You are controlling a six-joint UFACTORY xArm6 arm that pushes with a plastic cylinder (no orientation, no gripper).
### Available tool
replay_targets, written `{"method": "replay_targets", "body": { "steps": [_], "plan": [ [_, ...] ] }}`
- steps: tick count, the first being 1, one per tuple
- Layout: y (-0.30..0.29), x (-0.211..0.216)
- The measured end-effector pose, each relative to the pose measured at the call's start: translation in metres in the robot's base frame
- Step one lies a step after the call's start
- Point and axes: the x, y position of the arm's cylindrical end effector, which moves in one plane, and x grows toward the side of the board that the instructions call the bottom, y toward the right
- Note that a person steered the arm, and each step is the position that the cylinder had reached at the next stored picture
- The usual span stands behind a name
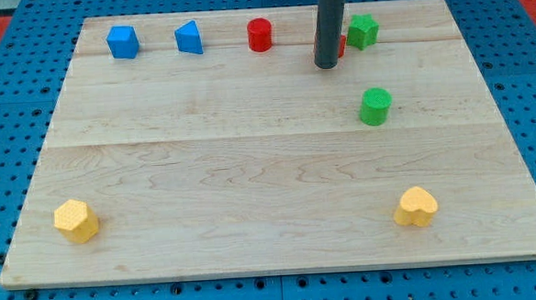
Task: Move the red star up a bit
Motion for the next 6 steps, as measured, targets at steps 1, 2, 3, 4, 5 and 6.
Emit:
{"method": "replay_targets", "body": {
  "steps": [1, 2, 3, 4, 5, 6],
  "plan": [
    [0.000, -0.005],
    [0.000, -0.015],
    [-0.015, -0.018],
    [0.019, 0.001],
    [0.034, -0.016],
    [0.024, -0.030]
  ]
}}
